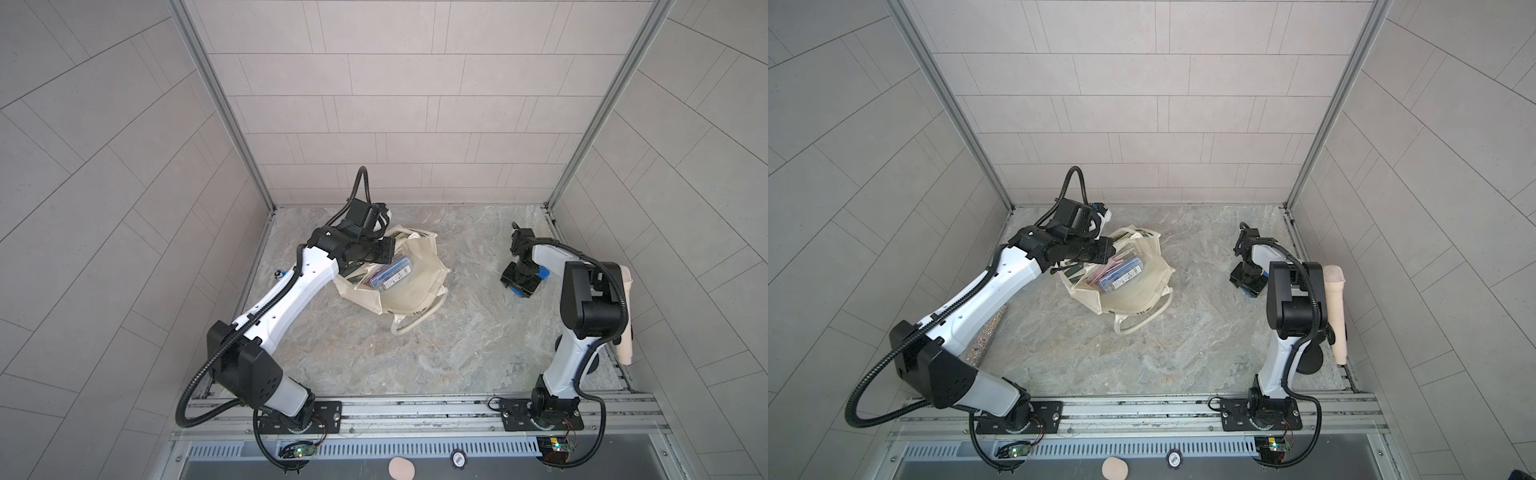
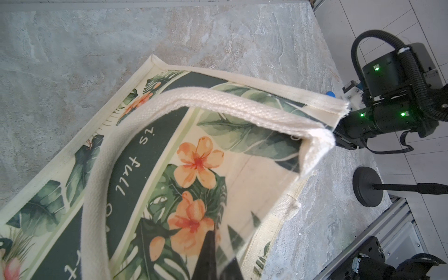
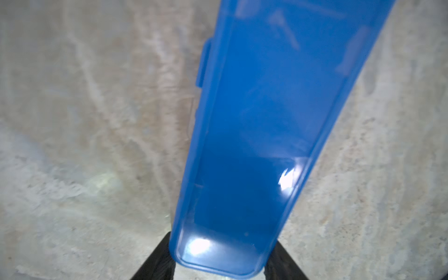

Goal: Take out the compass set from the canvas bag
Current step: Adjust the compass set at the center of the board.

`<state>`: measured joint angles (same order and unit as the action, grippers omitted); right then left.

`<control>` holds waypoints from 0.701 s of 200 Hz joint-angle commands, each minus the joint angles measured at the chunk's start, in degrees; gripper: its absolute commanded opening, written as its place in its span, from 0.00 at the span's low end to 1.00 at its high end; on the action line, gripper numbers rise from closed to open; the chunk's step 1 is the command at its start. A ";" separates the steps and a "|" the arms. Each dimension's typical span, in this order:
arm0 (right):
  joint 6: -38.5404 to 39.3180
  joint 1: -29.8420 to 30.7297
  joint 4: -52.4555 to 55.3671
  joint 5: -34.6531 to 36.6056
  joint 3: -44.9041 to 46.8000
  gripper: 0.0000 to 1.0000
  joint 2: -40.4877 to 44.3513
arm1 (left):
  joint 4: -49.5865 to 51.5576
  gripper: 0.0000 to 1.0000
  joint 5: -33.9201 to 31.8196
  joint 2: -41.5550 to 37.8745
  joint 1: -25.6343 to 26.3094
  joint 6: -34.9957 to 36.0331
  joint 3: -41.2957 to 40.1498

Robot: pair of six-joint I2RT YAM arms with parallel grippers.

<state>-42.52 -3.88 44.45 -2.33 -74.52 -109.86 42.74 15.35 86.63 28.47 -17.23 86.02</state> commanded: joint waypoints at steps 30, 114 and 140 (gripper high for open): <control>14.78 8.93 7.52 1.63 -12.59 0.54 -8.85 | 2.80 0.00 -1.62 -0.83 -0.43 0.69 1.86; 23.43 17.69 13.21 7.42 -18.76 0.54 -12.15 | 3.83 0.00 -1.82 -0.94 -0.61 0.88 2.47; 23.41 17.43 11.75 7.65 -15.46 0.56 -9.28 | 4.35 0.00 -2.10 -1.33 -0.59 0.88 2.66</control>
<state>-20.60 14.06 54.48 3.05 -92.71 -122.10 44.12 14.35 86.63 28.36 -16.88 86.70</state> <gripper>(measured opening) 0.549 0.059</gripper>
